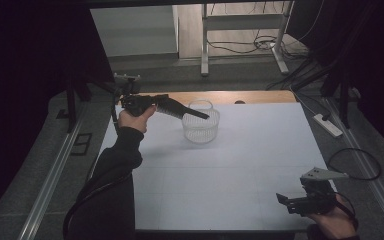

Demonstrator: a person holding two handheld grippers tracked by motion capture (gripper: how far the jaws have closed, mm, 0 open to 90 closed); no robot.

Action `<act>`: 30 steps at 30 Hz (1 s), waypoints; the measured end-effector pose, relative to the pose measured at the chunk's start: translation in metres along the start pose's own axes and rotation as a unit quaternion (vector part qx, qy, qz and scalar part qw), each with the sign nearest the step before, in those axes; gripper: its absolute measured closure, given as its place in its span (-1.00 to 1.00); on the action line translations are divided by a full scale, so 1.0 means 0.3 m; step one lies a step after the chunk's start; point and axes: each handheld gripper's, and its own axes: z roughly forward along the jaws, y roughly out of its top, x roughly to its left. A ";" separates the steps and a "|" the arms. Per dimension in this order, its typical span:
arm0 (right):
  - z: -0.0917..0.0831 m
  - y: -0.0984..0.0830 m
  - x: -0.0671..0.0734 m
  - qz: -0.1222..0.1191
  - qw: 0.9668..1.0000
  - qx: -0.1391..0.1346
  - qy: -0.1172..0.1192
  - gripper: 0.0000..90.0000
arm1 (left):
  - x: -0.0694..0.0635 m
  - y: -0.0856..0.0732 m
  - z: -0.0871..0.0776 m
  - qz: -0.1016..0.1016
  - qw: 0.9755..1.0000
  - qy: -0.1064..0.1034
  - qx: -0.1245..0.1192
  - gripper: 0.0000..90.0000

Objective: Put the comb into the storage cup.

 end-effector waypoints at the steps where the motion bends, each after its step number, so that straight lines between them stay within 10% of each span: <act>1: 0.000 0.000 0.000 0.000 1.000 0.000 0.000 -1.00 | 0.002 0.001 0.005 -0.001 1.000 0.000 0.001 0.86; 30: 0.002 0.000 0.001 -0.006 1.000 0.003 0.007 -1.00 | 0.035 0.002 0.116 -0.021 1.000 0.012 0.017 0.86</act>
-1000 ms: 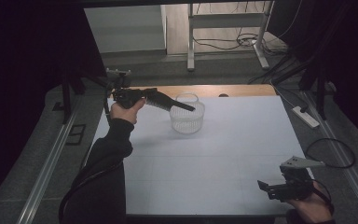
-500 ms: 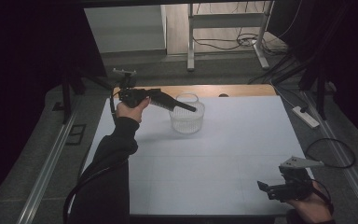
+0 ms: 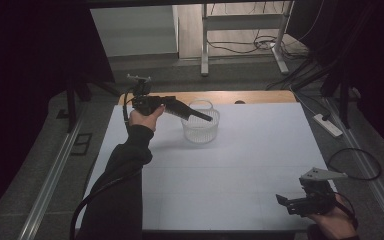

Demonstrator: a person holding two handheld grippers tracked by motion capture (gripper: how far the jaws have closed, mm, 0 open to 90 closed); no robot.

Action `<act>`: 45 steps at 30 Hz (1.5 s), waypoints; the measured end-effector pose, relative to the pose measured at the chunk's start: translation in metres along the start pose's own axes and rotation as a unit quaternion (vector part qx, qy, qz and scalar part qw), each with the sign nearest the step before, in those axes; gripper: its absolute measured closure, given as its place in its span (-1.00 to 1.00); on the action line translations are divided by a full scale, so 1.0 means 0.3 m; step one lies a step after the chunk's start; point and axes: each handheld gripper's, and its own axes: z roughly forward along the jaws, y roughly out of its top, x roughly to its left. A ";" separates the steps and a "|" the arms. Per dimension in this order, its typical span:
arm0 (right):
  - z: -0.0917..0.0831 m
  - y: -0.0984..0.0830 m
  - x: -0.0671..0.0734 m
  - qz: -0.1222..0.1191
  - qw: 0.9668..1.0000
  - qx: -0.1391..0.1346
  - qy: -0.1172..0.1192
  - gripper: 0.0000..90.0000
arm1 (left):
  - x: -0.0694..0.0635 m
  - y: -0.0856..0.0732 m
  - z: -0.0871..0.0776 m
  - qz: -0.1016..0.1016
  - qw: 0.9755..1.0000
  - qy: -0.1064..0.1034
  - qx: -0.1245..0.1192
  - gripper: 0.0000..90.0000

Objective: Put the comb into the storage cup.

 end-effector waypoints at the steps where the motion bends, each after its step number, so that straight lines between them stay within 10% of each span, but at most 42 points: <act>1: 0.000 0.000 0.000 0.000 1.000 0.000 0.001 -1.00 | 0.001 0.000 0.003 0.000 1.000 0.000 0.001 0.86; 45: 0.004 0.001 -0.002 0.001 1.000 0.006 0.005 -1.00 | 0.054 -0.049 0.121 -0.037 0.999 0.018 0.017 0.85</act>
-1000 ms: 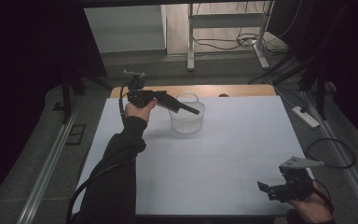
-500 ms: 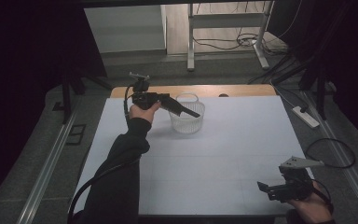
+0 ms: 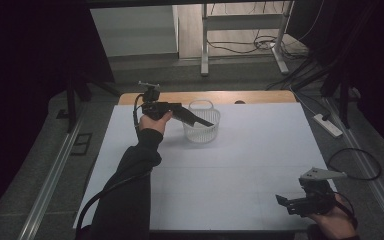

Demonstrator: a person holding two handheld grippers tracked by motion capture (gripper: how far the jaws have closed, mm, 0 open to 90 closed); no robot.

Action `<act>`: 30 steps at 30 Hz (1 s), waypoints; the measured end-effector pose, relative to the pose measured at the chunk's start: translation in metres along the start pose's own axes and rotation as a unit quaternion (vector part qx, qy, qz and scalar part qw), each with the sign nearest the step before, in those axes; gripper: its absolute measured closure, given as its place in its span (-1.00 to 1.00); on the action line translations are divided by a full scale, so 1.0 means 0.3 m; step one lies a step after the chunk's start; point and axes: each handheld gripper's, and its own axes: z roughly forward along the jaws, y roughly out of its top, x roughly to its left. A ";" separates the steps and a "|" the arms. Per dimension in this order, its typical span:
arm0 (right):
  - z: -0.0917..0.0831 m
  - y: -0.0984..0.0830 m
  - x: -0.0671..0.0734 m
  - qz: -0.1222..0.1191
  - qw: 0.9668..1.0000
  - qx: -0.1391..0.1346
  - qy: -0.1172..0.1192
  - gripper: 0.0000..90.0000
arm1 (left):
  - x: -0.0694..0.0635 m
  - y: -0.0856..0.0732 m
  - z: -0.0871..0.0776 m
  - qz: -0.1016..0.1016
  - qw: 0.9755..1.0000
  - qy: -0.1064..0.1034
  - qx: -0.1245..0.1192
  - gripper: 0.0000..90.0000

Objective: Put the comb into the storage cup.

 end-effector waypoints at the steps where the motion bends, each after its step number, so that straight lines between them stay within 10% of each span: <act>1: 0.000 0.000 0.000 0.000 1.000 0.000 0.000 -1.00 | 0.004 -0.002 0.000 -0.001 1.000 0.003 0.000 0.85; 30: 0.002 0.001 0.000 -0.002 1.000 0.005 0.001 -1.00 | 0.069 -0.027 0.010 -0.024 0.999 0.038 -0.015 0.70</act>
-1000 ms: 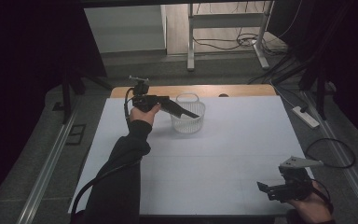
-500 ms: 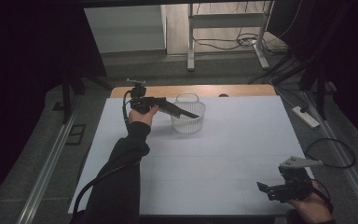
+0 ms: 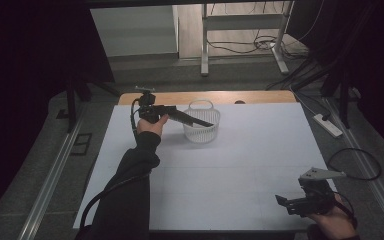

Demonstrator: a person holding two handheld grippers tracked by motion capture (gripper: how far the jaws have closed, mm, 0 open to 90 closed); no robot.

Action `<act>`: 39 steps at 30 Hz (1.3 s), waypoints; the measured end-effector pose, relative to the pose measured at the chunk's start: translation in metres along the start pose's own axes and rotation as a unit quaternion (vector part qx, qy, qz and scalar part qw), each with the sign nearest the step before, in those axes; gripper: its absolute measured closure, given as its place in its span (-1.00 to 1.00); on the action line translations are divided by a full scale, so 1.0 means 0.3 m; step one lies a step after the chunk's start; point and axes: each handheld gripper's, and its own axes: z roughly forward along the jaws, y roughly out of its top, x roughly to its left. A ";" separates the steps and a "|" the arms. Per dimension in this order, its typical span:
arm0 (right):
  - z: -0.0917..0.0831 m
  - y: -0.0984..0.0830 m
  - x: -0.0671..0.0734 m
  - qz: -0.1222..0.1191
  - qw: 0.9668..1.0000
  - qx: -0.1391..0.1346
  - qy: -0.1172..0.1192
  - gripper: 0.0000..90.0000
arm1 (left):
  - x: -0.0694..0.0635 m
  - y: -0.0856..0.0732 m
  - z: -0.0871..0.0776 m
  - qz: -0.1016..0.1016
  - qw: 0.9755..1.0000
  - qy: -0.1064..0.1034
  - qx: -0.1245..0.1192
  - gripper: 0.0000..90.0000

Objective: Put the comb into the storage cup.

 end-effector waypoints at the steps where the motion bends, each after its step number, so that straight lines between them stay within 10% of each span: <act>1: 0.000 0.000 0.000 0.000 1.000 0.000 0.000 -1.00 | -0.001 0.000 0.000 0.000 1.000 0.002 0.000 0.69; 25: 0.001 0.000 0.000 -0.001 1.000 0.002 0.000 -1.00 | 0.003 -0.003 0.002 0.001 1.000 0.026 -0.007 0.20; 39: 0.001 0.000 0.000 -0.001 1.000 0.002 0.000 -1.00 | -0.015 0.003 -0.008 0.036 0.998 0.039 -0.015 -0.29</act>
